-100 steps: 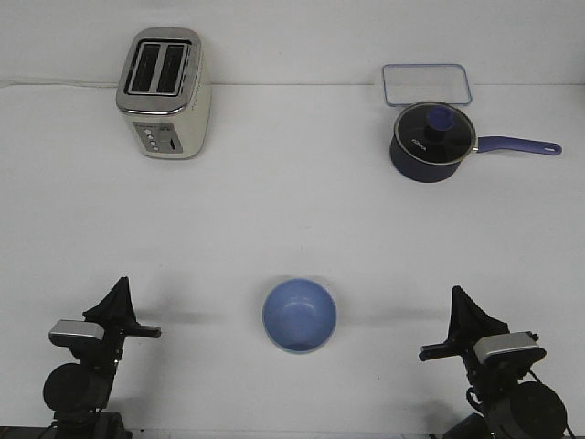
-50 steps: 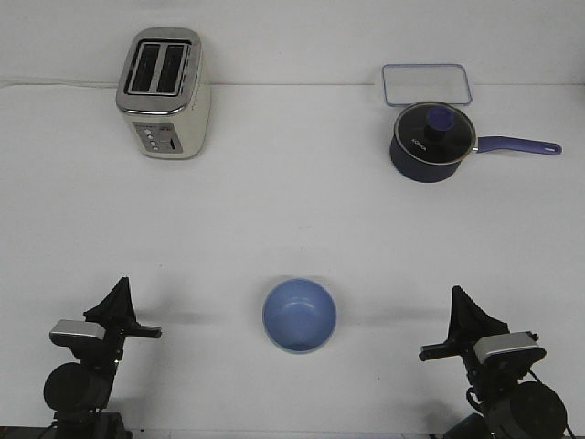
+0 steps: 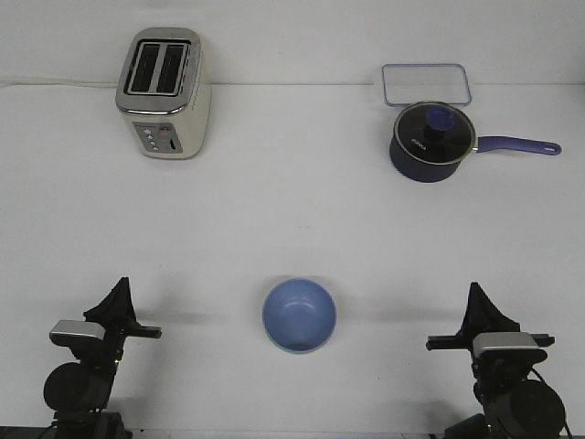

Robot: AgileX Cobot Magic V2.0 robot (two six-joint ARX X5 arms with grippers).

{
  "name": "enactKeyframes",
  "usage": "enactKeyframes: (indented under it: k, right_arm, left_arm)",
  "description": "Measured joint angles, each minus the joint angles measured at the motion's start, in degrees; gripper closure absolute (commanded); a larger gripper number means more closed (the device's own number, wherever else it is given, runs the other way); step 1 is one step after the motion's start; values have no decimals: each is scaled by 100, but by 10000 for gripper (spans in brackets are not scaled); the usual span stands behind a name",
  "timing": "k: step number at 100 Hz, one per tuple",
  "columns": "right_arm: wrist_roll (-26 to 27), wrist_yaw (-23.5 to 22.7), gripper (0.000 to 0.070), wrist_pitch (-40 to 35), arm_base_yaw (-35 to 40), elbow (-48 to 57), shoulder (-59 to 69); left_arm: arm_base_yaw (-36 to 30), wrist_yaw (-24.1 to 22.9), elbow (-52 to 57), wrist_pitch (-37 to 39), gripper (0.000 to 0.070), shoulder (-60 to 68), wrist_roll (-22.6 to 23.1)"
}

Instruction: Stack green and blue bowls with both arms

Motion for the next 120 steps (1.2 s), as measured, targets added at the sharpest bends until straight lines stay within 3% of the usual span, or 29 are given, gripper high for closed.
enactKeyframes:
  k: [32,53,120]
  right_arm:
    - [-1349,-1545,696,925,-1663,-1578,-455]
    - [-1775,-1567,696,1585,-1714,-2188,-457]
    - [-1777,-1576,697,1504,-1714,-2236,-457]
  left_arm:
    - [0,0,0,-2,686,0,2]
    - [0,0,0,-2,686,0,2]
    - [0,-2,0,0,686,2,2]
